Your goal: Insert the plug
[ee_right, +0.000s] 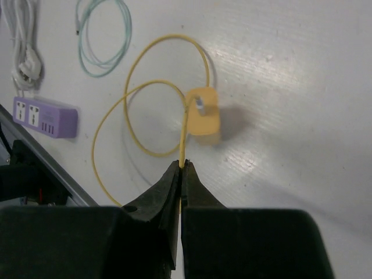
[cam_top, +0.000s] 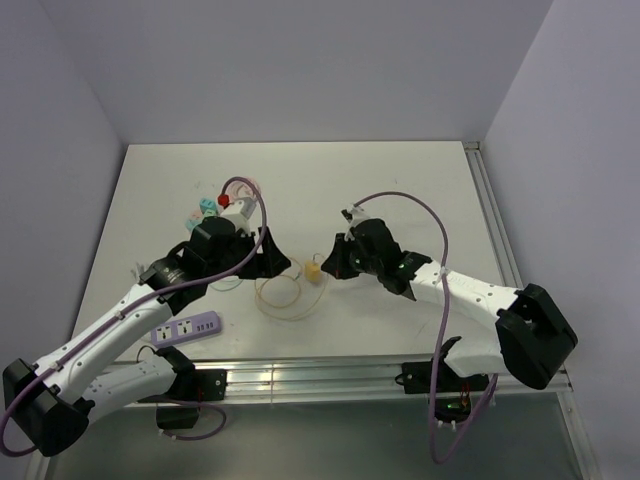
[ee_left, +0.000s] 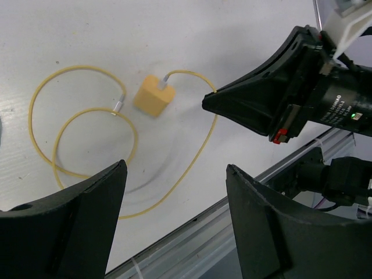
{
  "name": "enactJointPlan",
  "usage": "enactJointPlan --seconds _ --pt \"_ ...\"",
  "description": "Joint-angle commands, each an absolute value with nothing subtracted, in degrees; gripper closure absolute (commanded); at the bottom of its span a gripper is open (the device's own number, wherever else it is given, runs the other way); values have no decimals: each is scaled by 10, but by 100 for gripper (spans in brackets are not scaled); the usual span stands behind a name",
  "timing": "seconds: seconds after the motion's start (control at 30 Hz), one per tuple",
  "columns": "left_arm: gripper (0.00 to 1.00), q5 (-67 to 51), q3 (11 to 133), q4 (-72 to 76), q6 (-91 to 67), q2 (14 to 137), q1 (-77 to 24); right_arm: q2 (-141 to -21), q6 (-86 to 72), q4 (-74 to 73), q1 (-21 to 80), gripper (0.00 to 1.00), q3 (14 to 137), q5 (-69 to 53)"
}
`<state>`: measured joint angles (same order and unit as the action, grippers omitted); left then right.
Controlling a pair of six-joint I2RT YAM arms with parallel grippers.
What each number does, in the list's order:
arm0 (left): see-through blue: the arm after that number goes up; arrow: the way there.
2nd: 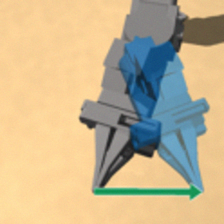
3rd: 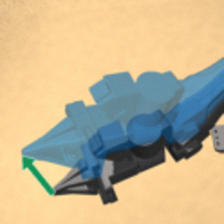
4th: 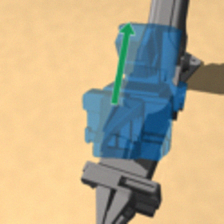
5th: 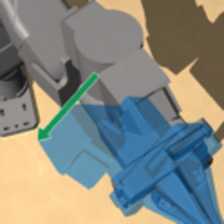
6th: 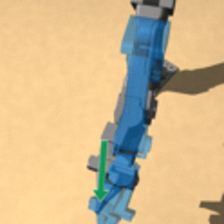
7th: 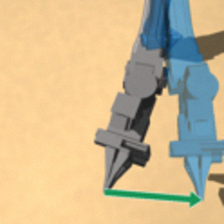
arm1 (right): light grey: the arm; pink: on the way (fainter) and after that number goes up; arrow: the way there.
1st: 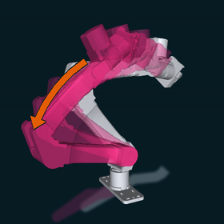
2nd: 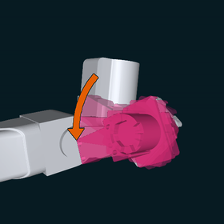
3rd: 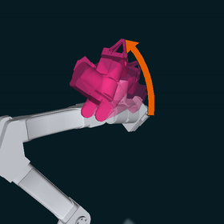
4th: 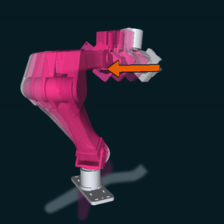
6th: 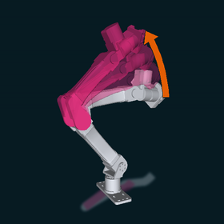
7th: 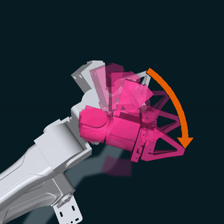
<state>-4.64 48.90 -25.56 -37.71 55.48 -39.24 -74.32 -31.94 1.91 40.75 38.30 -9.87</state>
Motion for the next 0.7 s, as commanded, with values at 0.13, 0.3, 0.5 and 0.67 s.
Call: enactJointPlan --seconds 0.13,0.3,0.5,0.67 --pt "28 -113 483 -200 -366 552 -395 -712 -273 -26 417 100 434 -132" --pt "32 -136 433 -139 -320 563 -396 -705 -264 -33 421 100 433 -156" --pt "34 -201 364 -13 -300 505 -396 -644 -236 -61 425 100 425 -218" --pt "30 -262 363 28 -303 408 -396 -592 -211 -82 425 100 418 -318"
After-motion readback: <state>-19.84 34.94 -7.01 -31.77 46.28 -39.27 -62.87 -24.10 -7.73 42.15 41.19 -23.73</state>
